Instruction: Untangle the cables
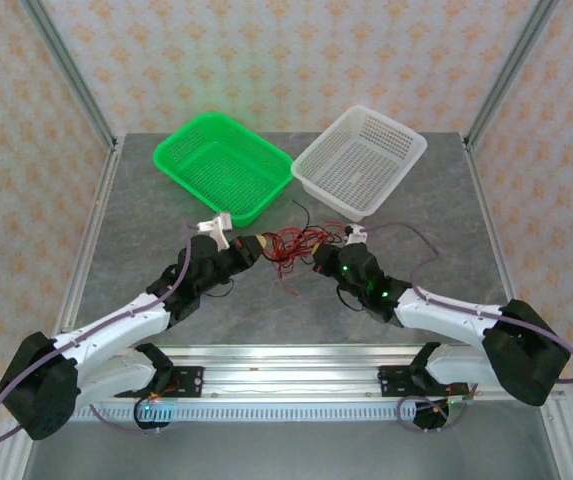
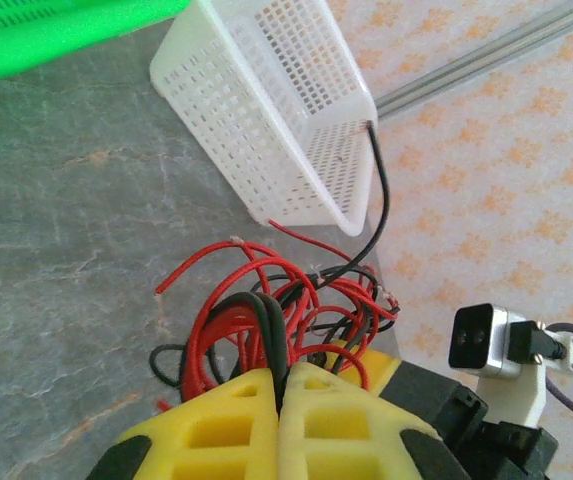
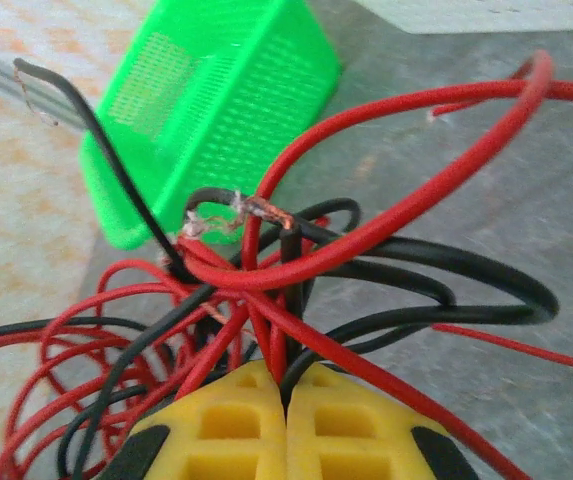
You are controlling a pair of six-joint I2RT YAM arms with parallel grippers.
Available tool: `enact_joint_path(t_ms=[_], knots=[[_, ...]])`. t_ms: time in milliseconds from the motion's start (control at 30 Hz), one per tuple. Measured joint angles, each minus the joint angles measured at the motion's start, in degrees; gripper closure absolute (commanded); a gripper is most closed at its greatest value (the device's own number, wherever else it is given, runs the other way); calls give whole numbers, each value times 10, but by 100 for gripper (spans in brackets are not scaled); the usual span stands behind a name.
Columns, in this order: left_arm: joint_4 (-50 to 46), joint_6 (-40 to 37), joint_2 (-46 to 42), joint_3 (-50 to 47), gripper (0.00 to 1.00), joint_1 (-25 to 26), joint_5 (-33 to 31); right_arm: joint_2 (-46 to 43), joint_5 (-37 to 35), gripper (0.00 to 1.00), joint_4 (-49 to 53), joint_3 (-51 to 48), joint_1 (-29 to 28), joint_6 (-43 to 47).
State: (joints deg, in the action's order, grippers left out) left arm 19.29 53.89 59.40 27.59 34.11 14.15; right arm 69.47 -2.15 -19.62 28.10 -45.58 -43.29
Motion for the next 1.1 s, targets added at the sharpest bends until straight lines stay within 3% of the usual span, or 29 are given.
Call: enact_joint_path(t_ms=[267, 533, 800, 900, 1100], knots=[[-22, -8, -13, -21, 100, 0, -16, 74, -26, 100, 98, 46, 0, -74], [-30, -31, -19, -30, 100, 0, -29, 92, 2, 65, 149, 56, 0, -123], [5, -44, 33, -50, 100, 0, -26, 24, 59, 35, 208, 78, 0, -147], [19, -45, 43, -59, 100, 0, -26, 8, 83, 29, 201, 86, -9, -176], [40, -45, 43, -68, 100, 0, -26, 57, 116, 28, 143, 88, -59, -269]])
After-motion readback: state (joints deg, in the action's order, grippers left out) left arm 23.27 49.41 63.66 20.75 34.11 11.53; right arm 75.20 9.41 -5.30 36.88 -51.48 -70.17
